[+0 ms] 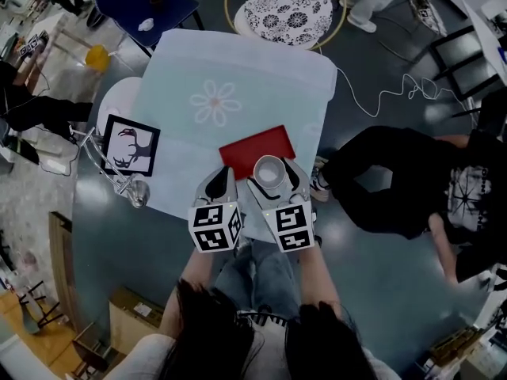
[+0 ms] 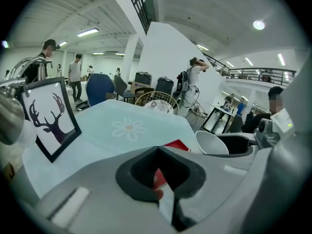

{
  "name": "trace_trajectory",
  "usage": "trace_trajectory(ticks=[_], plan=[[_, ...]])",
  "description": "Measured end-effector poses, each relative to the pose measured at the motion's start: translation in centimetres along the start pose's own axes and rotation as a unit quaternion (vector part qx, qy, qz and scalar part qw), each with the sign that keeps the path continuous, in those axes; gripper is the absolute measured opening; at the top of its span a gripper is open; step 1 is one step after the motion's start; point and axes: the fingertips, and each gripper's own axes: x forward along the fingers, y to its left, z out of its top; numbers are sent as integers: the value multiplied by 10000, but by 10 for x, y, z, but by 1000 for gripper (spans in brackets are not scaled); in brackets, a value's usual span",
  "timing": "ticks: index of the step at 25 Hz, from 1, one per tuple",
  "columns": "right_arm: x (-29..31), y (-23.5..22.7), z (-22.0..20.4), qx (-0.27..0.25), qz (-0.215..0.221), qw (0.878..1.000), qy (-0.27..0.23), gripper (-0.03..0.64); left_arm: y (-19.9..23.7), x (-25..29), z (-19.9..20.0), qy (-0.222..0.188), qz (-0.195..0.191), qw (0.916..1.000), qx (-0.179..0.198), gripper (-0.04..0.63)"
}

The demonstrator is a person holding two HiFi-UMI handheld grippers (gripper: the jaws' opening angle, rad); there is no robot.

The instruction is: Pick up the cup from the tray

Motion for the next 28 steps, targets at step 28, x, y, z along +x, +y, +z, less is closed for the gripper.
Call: trace_trajectory(ticks=[28], plan=[[-28, -33, -75, 470, -207, 9986, -135, 384, -67, 18, -25, 258, -341, 9983, 402, 0]])
